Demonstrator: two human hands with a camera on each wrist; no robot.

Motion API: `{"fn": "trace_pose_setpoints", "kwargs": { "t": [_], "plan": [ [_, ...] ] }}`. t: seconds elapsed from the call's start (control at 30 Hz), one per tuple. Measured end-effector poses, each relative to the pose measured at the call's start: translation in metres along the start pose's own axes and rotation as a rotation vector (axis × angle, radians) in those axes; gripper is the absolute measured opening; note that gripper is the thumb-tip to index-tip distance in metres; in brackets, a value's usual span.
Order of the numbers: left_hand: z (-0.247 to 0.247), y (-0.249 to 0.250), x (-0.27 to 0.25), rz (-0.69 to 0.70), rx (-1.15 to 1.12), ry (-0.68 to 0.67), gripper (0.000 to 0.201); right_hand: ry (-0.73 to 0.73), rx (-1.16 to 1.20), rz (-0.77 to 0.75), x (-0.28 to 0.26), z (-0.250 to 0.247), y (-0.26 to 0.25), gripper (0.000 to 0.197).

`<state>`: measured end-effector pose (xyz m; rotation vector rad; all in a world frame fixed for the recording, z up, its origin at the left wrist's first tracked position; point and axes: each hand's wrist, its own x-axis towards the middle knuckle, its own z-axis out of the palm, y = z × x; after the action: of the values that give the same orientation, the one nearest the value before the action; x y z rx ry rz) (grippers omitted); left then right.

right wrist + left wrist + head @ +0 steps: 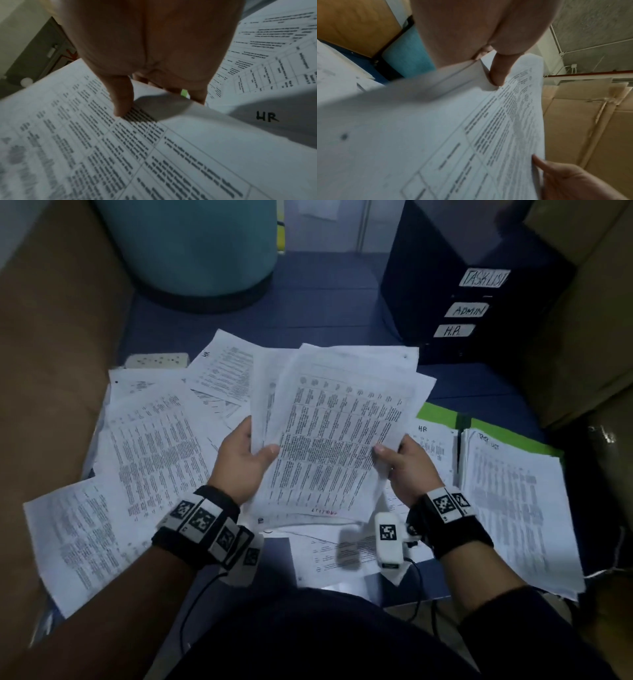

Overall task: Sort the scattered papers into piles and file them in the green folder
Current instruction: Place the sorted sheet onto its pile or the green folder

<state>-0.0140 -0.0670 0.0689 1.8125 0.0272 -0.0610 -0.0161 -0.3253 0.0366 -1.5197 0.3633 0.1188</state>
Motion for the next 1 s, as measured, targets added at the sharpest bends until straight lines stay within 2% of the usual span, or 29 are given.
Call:
{"fn": "trace_pose_setpoints", "kwargs": {
  "t": [0.13,0.23,0.3,0.37,0.47,0.57,0.7,0.8,0.9,1.0],
  "plan": [
    [0.015,0.010,0.000,0.001,-0.071,0.156,0.028,0.026,-0.027,-0.175,-0.008,-0.008,-0.030,0.025],
    [0.024,0.009,-0.001,0.048,-0.123,0.206,0.034,-0.009,-0.006,-0.257,-0.016,-0.011,-0.043,0.026],
    [0.031,0.001,-0.006,0.008,-0.139,0.217,0.041,-0.031,-0.070,-0.246,-0.017,-0.012,-0.036,0.033],
    [0.037,-0.011,-0.011,-0.061,-0.100,0.214,0.038,-0.015,-0.140,-0.193,-0.018,-0.011,-0.019,0.041],
    [0.046,-0.023,-0.018,-0.135,-0.067,0.181,0.040,0.012,-0.223,-0.131,-0.016,-0.010,0.006,0.039],
    [0.052,-0.025,-0.016,-0.129,-0.048,0.192,0.033,0.040,-0.283,-0.130,-0.013,-0.003,0.007,0.023],
    [0.048,-0.016,-0.009,-0.077,-0.073,0.249,0.037,0.068,-0.199,-0.218,-0.010,0.004,-0.006,0.025],
    [0.042,-0.009,-0.010,-0.060,-0.109,0.236,0.043,0.098,-0.150,-0.203,-0.009,0.003,0.000,0.032],
    [0.043,-0.023,-0.012,-0.115,-0.082,0.171,0.041,0.108,-0.272,-0.128,-0.009,0.002,0.019,0.045],
    [0.045,-0.039,-0.014,-0.172,-0.018,0.112,0.043,0.071,-0.432,-0.060,-0.009,0.004,0.032,0.038]
  ]
}}
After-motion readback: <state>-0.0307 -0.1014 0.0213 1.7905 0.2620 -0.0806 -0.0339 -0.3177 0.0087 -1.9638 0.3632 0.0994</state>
